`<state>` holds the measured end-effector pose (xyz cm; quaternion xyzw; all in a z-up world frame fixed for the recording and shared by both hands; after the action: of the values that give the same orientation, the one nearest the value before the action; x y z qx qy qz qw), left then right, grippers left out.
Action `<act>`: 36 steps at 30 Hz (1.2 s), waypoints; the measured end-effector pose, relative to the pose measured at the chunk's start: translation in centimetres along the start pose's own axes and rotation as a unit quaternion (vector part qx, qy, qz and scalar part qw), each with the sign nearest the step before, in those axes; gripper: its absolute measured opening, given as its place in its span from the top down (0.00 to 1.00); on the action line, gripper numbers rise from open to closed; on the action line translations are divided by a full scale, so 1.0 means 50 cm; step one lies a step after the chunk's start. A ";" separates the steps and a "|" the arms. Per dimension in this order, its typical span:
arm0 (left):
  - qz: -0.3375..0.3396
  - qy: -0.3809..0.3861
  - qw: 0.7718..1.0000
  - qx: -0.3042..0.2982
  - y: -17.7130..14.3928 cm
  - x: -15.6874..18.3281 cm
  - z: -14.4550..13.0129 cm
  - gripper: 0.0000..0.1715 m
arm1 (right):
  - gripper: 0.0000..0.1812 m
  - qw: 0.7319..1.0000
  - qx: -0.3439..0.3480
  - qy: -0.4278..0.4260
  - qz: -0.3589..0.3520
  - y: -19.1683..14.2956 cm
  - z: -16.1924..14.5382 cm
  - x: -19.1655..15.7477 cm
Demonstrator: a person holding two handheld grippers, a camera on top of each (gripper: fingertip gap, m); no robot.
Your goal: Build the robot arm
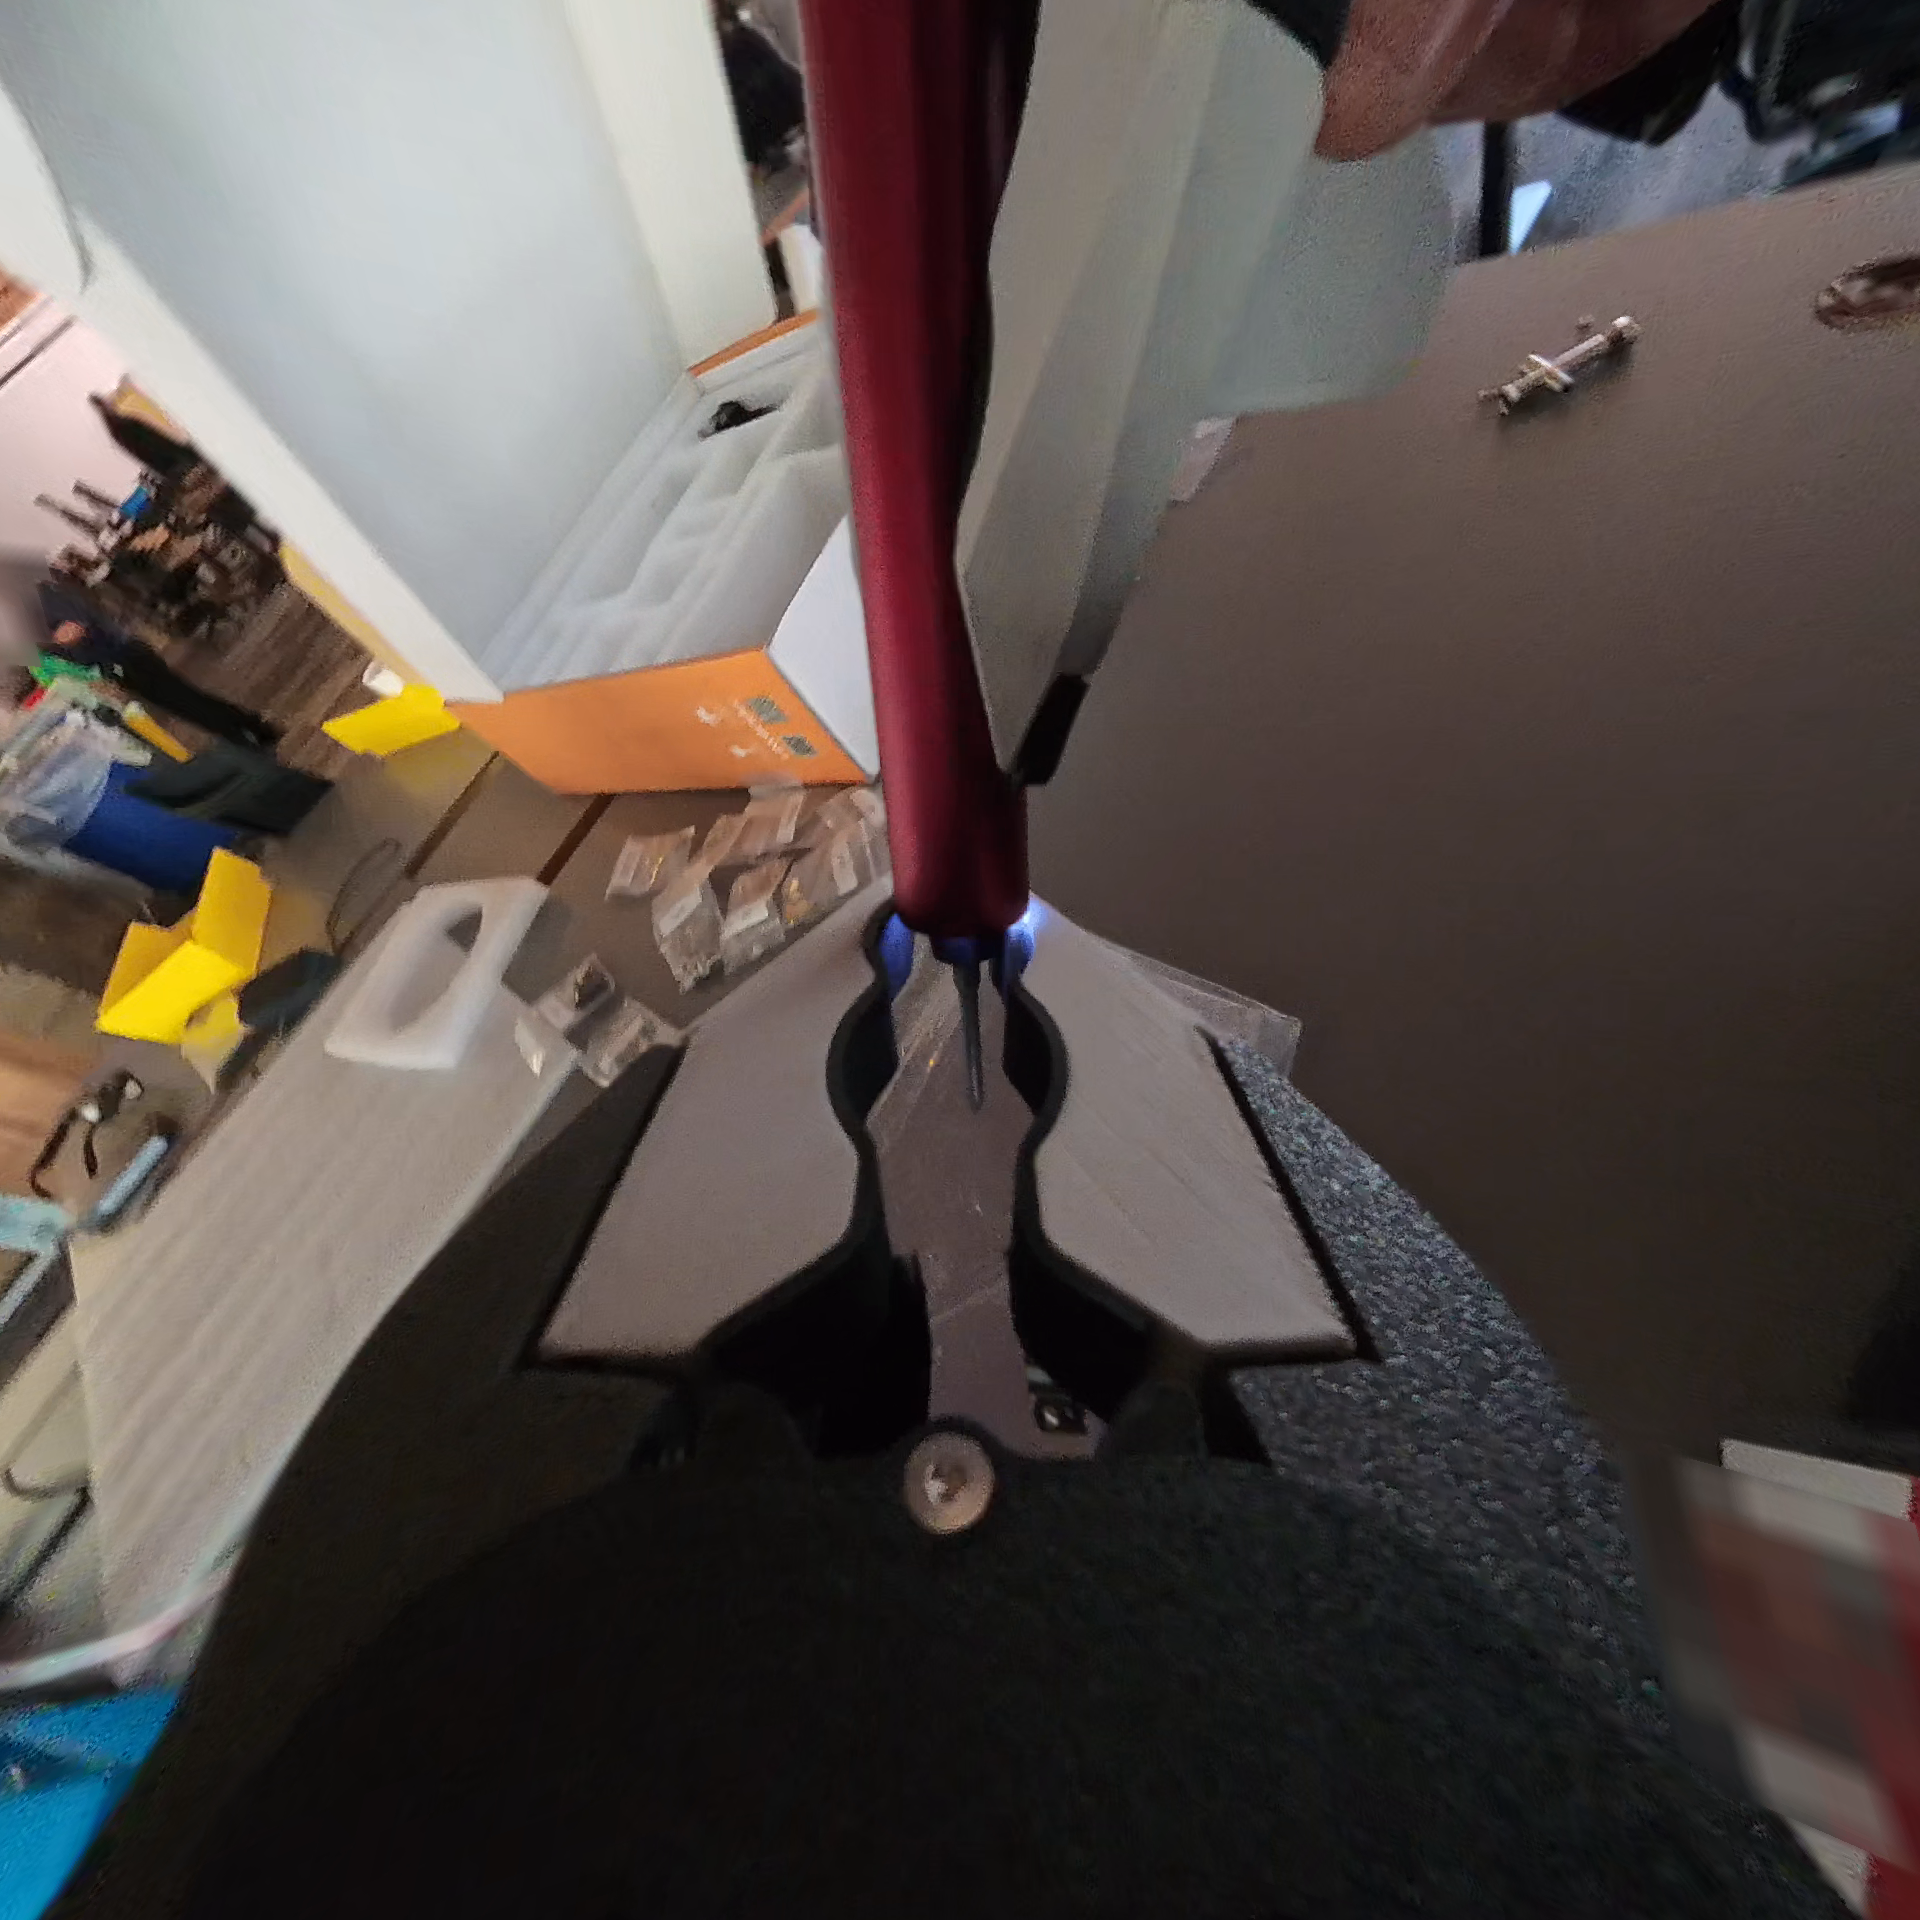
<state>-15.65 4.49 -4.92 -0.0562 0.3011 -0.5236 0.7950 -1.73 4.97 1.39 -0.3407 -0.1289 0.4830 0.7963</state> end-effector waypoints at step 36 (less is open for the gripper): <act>-0.051 0.477 0.866 -0.144 0.362 0.094 0.062 0.99 | 0.88 0.988 -0.008 0.043 -0.147 -0.051 -0.408 0.174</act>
<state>1.73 7.79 -11.71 0.0708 0.7122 -0.4771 0.5100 15.27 3.13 -12.98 -0.3449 -0.1474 0.3444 0.8606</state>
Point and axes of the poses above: each gripper's, where its closed fingertips meet, y out along the fingers, z out of its top, x = y × z across the jaws, the point moved 10 cm from there along -y, back along the fingers, and after that the axes turned 4 degrees about -z, right-handed, at the moved point
